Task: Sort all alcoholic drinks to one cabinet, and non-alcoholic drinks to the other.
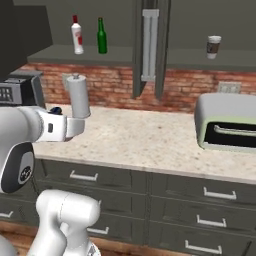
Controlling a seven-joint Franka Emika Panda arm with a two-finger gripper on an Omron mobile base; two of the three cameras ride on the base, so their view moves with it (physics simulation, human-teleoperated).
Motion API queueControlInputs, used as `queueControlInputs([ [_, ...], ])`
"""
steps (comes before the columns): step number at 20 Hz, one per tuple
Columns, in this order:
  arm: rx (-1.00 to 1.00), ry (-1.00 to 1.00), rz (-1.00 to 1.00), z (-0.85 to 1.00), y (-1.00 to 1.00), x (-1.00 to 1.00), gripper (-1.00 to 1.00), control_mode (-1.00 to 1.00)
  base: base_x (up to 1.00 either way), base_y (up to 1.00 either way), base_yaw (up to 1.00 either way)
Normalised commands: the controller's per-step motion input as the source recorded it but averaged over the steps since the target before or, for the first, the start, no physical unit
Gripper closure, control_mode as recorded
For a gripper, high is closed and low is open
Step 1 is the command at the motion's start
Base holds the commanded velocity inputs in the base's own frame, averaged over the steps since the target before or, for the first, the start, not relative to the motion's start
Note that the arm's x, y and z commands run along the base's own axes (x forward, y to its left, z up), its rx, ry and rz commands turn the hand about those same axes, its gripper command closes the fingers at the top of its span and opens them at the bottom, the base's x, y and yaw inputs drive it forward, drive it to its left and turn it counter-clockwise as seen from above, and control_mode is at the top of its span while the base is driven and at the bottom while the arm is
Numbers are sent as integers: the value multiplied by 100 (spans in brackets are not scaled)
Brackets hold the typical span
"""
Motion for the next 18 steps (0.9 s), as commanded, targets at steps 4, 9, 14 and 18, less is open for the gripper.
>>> queueControlInputs([
  [4,0,0,0,0,0,0,100,100,-11,-58,2],
  [9,0,0,0,0,0,0,100,100,0,-58,4],
  [14,0,0,0,0,0,0,100,100,0,-59,3],
  [18,0,0,0,0,0,0,100,100,0,-55,3],
])
